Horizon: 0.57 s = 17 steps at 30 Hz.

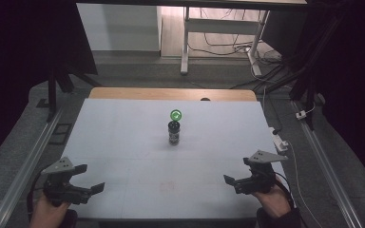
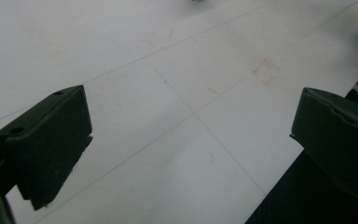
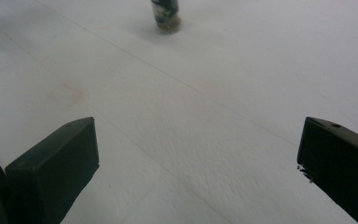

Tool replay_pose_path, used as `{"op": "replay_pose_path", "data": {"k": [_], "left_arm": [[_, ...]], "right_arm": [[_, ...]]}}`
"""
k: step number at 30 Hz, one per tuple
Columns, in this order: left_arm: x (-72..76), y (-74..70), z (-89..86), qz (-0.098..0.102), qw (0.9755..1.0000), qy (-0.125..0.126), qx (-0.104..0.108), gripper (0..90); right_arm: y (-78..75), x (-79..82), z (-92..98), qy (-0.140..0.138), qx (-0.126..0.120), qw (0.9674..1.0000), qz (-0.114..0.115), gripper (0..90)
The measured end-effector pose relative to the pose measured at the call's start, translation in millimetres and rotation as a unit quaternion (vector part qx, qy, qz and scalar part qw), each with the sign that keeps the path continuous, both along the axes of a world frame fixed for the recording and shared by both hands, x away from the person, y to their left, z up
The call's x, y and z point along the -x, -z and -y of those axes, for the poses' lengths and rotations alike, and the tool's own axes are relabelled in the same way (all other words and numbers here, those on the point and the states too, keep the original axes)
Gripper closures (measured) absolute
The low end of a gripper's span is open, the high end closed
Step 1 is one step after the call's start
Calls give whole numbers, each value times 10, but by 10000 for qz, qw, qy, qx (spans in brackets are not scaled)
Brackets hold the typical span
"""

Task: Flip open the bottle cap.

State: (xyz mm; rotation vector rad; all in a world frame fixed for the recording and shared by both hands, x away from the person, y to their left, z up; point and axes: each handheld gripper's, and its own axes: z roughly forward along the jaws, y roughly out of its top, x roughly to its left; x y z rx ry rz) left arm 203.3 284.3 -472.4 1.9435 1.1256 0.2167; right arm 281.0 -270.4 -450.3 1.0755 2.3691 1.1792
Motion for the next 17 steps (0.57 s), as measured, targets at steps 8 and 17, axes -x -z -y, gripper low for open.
{"op": "replay_pose_path", "data": {"k": [8, 17], "left_arm": [[83, 51, -57, -118, 9993, -190, -288, 0], [92, 66, -74, -211, 9987, -279, -378, 0]], "right_arm": [[57, 123, 240, 338, 153, 9992, -164, 0], [87, 142, 326, 519, 204, 9978, -348, 0]]}}
